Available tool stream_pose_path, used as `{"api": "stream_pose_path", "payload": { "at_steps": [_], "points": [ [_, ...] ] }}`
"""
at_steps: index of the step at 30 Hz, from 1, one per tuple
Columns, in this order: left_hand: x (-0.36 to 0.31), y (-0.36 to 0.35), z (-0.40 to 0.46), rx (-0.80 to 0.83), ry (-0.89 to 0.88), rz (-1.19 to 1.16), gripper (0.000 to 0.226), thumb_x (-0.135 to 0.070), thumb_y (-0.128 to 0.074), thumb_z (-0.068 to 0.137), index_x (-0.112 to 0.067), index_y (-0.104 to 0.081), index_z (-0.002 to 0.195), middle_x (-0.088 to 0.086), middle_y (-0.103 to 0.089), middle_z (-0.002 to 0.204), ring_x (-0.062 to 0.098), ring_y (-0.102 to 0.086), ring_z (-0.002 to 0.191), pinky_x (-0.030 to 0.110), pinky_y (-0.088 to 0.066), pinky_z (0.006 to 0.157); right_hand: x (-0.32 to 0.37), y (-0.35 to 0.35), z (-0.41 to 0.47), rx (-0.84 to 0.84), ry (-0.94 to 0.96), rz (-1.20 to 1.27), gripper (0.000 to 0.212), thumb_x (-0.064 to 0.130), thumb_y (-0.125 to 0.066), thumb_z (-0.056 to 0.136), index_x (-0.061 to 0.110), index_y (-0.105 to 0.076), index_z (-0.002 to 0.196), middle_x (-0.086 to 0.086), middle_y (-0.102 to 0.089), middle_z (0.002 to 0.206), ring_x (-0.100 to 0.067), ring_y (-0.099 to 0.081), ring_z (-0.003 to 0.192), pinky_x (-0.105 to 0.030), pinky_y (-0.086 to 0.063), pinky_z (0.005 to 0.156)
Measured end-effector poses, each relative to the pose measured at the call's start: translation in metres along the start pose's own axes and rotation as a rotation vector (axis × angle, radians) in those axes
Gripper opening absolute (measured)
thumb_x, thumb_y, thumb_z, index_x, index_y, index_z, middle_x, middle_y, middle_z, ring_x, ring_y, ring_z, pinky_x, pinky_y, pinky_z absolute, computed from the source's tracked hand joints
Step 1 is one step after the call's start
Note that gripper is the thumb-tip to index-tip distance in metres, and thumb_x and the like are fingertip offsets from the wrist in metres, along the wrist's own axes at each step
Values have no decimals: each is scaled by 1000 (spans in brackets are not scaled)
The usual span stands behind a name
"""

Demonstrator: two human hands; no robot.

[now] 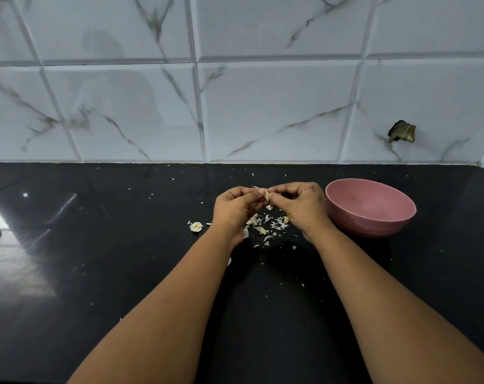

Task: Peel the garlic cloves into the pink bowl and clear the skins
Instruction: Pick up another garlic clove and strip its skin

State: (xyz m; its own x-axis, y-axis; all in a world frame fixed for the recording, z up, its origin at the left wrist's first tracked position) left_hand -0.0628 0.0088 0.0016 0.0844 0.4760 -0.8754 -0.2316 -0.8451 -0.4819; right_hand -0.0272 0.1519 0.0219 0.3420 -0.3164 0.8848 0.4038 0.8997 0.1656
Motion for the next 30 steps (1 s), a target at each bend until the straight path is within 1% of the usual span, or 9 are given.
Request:
{"api": "stream_pose_path", "payload": {
  "at_steps": [2, 4, 9, 11, 13, 15, 19, 23, 30],
  "points": [
    [0, 0, -1, 5, -3, 10, 10, 7, -70, 82, 4, -63, 77, 16, -70, 79, 24, -72, 74, 23, -58, 68, -1, 0, -1, -4, -3, 11, 8, 15, -81, 76, 22, -78, 77, 8, -74, 68, -2, -68, 64, -13, -49, 60],
    [0, -1, 0, 9, -7, 17, 10, 7, -70, 82, 3, -63, 76, 16, -70, 80, 24, -72, 75, 25, -59, 71, -1, 1, -1, -11, -12, 21, 9, 13, -81, 76, 22, -78, 77, 8, -73, 67, 0, -66, 62, -10, -47, 58],
    [1, 0, 1, -3, -7, 28, 12, 7, -70, 82, 1, -63, 74, 15, -70, 79, 26, -72, 78, 28, -60, 78, -2, 0, 0, 1, -25, 18, 6, 14, -80, 76, 16, -79, 82, 4, -75, 71, -4, -68, 66, -14, -49, 62],
    [2, 0, 2, -7, -6, 28, 12, 7, -70, 82, 2, -63, 75, 16, -70, 80, 28, -71, 81, 33, -60, 85, -3, -1, -1, 7, -28, 16, 8, 15, -81, 76, 14, -79, 84, 2, -75, 74, -6, -69, 68, -15, -51, 64],
    [3, 1, 2, -11, -2, 29, 12, 7, -71, 82, 1, -63, 74, 16, -70, 80, 30, -70, 84, 36, -58, 90, -3, -1, -1, 10, -33, 21, 8, 14, -81, 76, 13, -79, 84, 1, -75, 75, -7, -70, 69, -17, -52, 66],
    [3, 1, 3, -11, 0, 26, 13, 7, -71, 82, 0, -64, 72, 15, -71, 78, 30, -71, 83, 38, -57, 91, -3, -1, -1, 7, -36, 28, 7, 12, -80, 76, 14, -79, 83, 2, -75, 74, -6, -69, 68, -18, -52, 66],
    [3, 2, 4, -12, -6, 30, 14, 7, -71, 82, 0, -65, 71, 13, -72, 75, 27, -72, 79, 35, -58, 89, -4, 0, -1, -6, -33, 6, 8, 13, -80, 76, 16, -79, 83, 2, -75, 73, -8, -70, 69, -18, -52, 66],
    [3, 1, 3, -12, -7, 4, 15, 8, -71, 81, 0, -64, 71, 12, -72, 73, 25, -72, 75, 31, -60, 82, -3, 0, 0, -9, -39, -3, 8, 14, -80, 76, 15, -79, 84, 1, -75, 75, -12, -71, 72, -25, -57, 72],
    [1, 3, 2, -22, -16, 38, 10, 7, -70, 82, 1, -65, 76, 15, -71, 78, 26, -71, 76, 26, -60, 76, -1, -2, -1, 0, -26, -30, 7, 14, -79, 78, 17, -79, 84, 1, -75, 75, -14, -71, 73, -29, -58, 74]
  ]
}}
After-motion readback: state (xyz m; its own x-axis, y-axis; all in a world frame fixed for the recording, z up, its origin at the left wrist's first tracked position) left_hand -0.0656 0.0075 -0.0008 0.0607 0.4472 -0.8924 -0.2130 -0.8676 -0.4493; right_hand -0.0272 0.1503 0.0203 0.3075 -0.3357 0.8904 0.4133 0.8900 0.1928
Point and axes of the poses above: each hand's wrist, its own z-axis towards the middle knuckle, its own y-axis out of the back of the hand, x = y × z, the point moved 6 cm from there along z, towards the middle knuckle
